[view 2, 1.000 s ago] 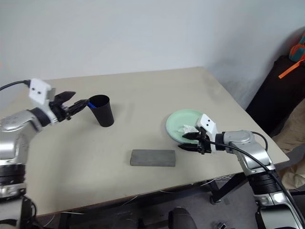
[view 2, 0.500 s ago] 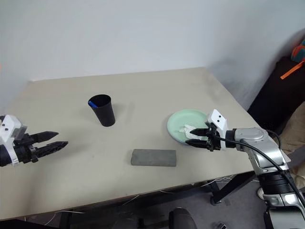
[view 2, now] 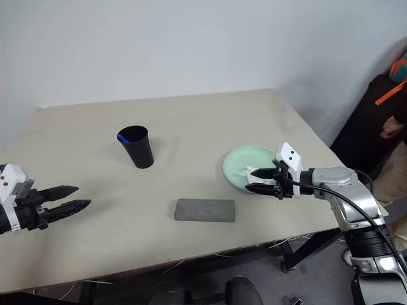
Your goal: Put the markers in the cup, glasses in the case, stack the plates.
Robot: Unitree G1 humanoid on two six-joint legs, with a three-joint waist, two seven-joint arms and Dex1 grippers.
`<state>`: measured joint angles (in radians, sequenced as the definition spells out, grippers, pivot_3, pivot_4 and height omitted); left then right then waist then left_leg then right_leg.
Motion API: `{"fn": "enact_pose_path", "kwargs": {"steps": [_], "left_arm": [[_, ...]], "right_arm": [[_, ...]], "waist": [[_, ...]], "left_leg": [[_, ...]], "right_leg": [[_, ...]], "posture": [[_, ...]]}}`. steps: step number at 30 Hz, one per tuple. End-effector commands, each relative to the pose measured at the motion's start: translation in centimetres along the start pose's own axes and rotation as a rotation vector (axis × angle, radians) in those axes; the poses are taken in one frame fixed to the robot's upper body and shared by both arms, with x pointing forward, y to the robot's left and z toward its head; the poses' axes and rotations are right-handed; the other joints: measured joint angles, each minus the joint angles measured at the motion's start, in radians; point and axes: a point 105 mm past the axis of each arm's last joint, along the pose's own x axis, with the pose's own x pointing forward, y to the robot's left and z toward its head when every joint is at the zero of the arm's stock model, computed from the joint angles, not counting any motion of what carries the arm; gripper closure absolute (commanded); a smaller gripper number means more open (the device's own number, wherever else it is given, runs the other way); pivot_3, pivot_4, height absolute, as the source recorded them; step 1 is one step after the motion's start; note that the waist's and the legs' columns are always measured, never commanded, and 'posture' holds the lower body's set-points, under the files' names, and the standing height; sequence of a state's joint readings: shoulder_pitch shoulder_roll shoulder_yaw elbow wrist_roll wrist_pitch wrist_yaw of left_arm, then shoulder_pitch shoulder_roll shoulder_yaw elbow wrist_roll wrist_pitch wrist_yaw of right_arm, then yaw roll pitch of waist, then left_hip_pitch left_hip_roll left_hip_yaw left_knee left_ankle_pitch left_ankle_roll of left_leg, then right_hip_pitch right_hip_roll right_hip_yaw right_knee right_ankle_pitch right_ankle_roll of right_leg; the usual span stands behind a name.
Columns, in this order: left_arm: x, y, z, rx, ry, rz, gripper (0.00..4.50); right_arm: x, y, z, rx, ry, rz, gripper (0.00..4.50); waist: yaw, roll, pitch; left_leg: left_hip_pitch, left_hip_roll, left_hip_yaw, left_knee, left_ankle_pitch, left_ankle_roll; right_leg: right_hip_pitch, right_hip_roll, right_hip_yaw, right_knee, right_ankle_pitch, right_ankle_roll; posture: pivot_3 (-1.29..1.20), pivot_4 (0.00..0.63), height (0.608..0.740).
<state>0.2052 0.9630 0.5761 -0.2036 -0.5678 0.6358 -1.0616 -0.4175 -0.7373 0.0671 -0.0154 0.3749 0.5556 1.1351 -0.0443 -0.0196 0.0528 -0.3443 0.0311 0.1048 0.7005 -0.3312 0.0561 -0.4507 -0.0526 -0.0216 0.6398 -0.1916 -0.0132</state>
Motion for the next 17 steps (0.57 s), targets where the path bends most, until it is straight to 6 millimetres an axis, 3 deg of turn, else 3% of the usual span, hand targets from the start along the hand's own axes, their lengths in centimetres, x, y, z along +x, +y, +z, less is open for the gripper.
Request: {"fn": "enact_pose_path", "kwargs": {"steps": [1,17], "left_arm": [[0.0,-0.1,1.2,0.032,-0.026,-0.001,1.38],[1.1,0.1,1.7,0.019,-0.028,-0.018,1.38]], "right_arm": [[-0.2,0.3,1.3,-0.031,-0.047,-0.011,1.92],[-0.4,1.1,0.7,0.016,-0.050,-0.048,1.92]], "waist": [[0.000,0.000,0.000],[0.000,0.000,0.000]], "left_leg": [[0.000,0.000,0.000,0.000,0.000,0.000],[0.000,0.000,0.002,0.000,0.000,0.000]], "right_leg": [[0.000,0.000,0.000,0.000,0.000,0.000],[0.000,0.001,0.001,0.000,0.000,0.000]], "posture": [[0.00,0.000,0.740],[0.00,0.000,0.740]]}}
